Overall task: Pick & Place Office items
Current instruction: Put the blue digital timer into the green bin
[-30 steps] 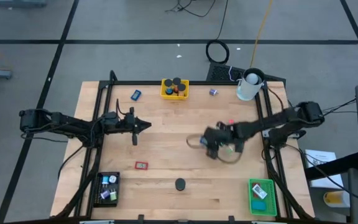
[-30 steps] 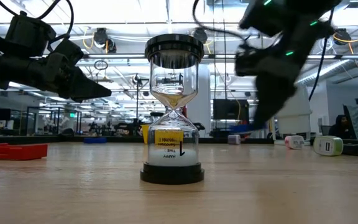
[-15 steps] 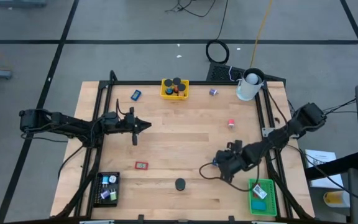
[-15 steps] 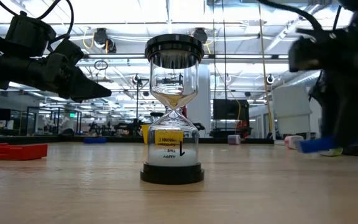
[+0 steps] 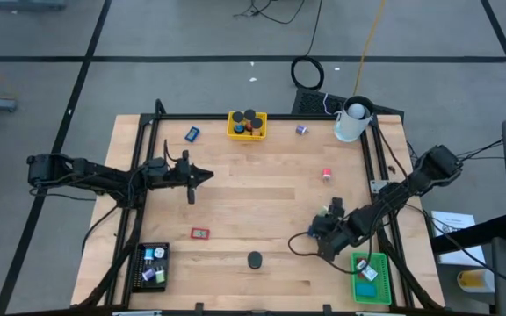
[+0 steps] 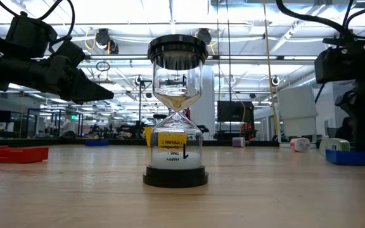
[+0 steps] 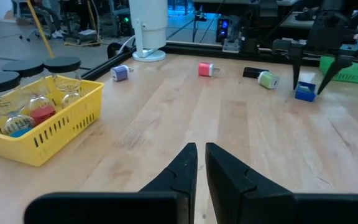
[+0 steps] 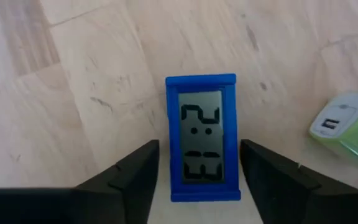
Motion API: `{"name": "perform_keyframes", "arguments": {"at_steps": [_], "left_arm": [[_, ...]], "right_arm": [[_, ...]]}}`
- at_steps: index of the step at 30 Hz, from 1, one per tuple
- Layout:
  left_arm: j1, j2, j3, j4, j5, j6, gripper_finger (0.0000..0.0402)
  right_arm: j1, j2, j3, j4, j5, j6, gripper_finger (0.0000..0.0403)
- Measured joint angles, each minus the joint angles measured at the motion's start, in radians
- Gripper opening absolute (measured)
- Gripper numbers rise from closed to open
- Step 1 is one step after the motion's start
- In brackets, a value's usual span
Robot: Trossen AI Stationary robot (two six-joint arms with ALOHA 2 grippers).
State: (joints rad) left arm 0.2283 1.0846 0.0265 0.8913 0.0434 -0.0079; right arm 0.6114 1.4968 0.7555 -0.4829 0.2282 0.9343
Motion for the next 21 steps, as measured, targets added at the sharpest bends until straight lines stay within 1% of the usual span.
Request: {"name": "perform_keyframes", "arguments": {"at_steps": [3,6,9,11,16,18,21], "left_arm": [[0.000,0.000,0.000,0.000,-0.001,0.000,0.0042],[0.000,0.000,0.000,0.000,-0.001,0.000,0.0042],[0.000,0.000,0.000,0.000,-0.001,0.000,0.0042],[0.000,0.000,0.000,0.000,-0.001,0.003,0.0042],[0.000,0.000,0.000,0.000,-0.001,0.004,0.0042],[0.000,0.000,0.000,0.000,-0.001,0.003,0.0042],[0.000,0.000,0.000,-0.001,-0.001,0.003,0.0042]], "right_arm": [[-0.001,-0.012,0.000,-0.025,-0.013,0.031,0.0241],[-0.011,-0.027,0.014,-0.088,-0.040,0.068,0.0264],[-0.030,-0.046,0.048,-0.160,-0.072,0.092,0.0283],[-0.042,-0.049,0.078,-0.193,-0.076,0.097,0.0294],[-0.066,-0.043,0.173,-0.240,-0.065,0.024,0.0303],[-0.073,-0.032,0.202,-0.277,-0.044,0.008,0.0304],[-0.089,0.006,0.234,-0.353,-0.047,0.002,0.0304]]}}
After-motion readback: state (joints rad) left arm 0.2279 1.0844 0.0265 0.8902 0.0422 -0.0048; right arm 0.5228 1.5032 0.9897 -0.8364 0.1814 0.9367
